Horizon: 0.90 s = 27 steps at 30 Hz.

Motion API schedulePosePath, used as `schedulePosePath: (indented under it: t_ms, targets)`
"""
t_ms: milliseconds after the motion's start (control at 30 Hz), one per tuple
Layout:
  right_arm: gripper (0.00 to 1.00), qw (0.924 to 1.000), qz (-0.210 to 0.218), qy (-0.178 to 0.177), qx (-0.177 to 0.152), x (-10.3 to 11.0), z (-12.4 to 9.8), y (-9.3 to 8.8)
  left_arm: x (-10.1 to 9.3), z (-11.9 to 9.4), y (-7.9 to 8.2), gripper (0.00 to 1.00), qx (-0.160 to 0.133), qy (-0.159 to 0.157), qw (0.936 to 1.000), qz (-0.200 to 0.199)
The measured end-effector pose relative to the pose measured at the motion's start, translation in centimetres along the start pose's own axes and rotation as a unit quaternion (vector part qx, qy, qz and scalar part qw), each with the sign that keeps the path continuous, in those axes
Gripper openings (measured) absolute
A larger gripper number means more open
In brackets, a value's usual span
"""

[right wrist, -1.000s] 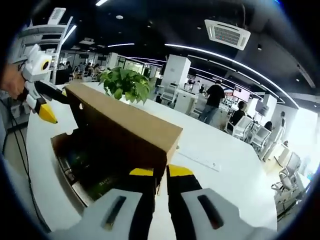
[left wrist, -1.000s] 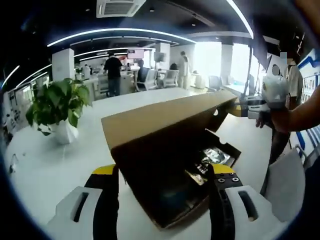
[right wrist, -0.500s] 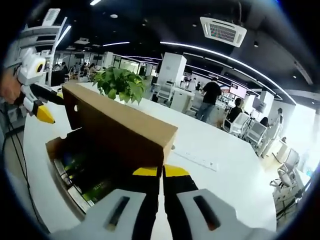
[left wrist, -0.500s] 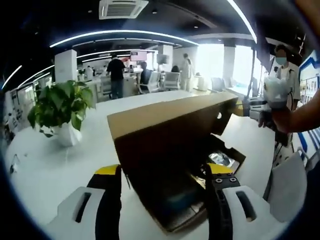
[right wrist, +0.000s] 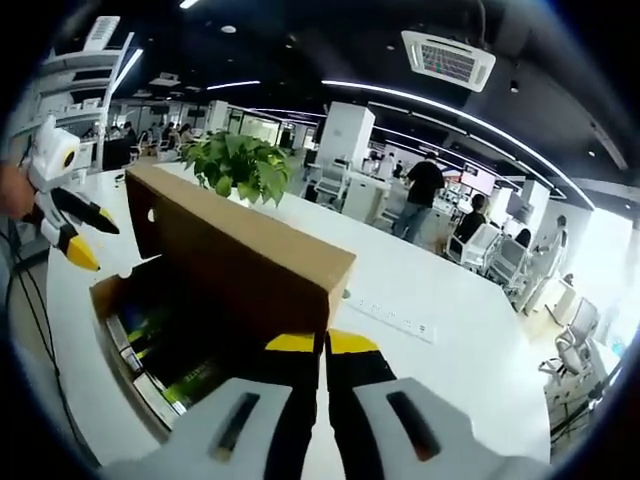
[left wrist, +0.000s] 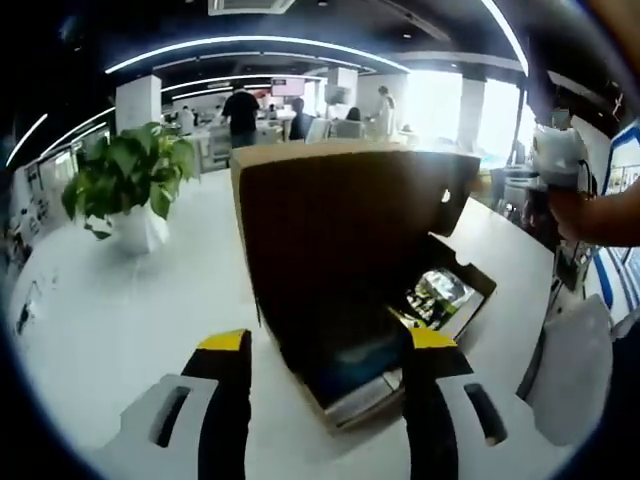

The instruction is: Operate the shoe box by opening the lid, removing the specified soft item, and placing it in the target area until the item is outside and the box remains undamaged.

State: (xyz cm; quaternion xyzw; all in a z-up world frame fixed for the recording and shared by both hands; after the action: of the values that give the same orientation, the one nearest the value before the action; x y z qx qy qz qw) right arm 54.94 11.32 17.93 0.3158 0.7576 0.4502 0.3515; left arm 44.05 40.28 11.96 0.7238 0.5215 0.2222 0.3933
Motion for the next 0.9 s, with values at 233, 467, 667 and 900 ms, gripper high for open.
schedulePosePath:
  t_ms: [233,467,667,900]
  targets:
    - [0.00,1.0000,-0.003,0.002,0.002,-0.1,0.1,0.1,0.4,0.0,-2.7,0.48,0.041,0.007,0.9988,-0.027]
    - [0.00,1.0000,-0.005,0.004,0.004,-0.1,0.1,0.2,0.5,0.1,-4.1,0.36,0.071,0.006,0.9966,-0.042]
    - [0.00,1.0000,-0.005,0.004,0.005,-0.1,0.3,0.3,0.4,0.1,-5.0,0.15,0.101,0.003,0.9933,-0.056]
    - [0.00,1.0000,-0.007,0.003,0.005,-0.2,0.4,0.3,0.3,0.2,-5.4,0.05,0.121,0.002,0.9906,-0.063]
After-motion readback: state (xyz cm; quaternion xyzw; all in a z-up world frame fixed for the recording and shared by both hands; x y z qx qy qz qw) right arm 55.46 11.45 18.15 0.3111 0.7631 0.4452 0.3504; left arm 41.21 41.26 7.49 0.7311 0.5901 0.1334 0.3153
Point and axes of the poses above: the point that each gripper's makers call its tool centre point, and the gripper's own axes: z roughly forward along the fingers, x roughly to its left, y roughly out of its top, the point moved 4 cm from there along -z, roughly backward along the fingers, and after that the axes turned 1 degree about -x, right-handed, at the moved point
